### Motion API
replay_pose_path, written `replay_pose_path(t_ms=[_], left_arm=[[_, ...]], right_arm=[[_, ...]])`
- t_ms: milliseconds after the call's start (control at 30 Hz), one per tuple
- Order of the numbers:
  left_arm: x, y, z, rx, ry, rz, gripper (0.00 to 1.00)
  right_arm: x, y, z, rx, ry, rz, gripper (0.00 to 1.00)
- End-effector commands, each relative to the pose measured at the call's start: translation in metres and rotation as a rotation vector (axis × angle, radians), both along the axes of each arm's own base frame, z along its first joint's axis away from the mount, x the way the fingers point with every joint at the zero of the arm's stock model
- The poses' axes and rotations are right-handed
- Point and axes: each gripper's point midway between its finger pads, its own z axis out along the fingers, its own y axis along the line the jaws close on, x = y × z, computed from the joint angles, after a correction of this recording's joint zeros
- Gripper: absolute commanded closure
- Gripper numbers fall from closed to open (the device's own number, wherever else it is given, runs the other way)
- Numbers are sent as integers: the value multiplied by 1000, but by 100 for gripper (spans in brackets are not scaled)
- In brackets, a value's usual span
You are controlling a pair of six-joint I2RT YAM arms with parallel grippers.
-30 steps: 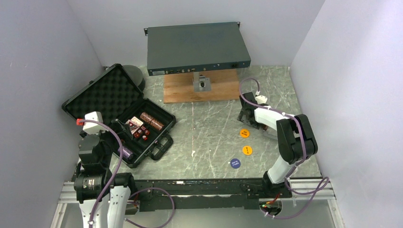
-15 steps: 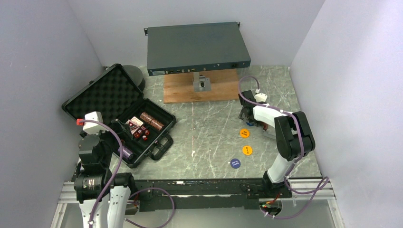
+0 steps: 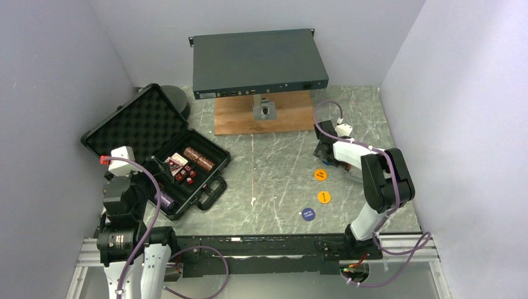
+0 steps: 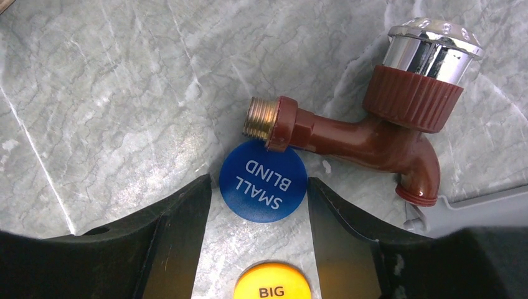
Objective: Pack up texas hold em set
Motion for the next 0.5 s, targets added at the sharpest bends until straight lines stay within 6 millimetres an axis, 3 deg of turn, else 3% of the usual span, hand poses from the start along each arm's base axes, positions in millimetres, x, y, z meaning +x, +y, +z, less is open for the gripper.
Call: replay_pose_path(t_ms=[0,300,467], left_arm=[[3,0,10,16,-40,-12,0],[4,0,9,16,-34,-12,0],[4,-1,9,14,-32,-13,0]], right_arm=[[-24,-8,-15,12,65,-34,40],[-27,-8,-22,45,80,-52,40],[-28,-7,-23,51,78,-49,46]])
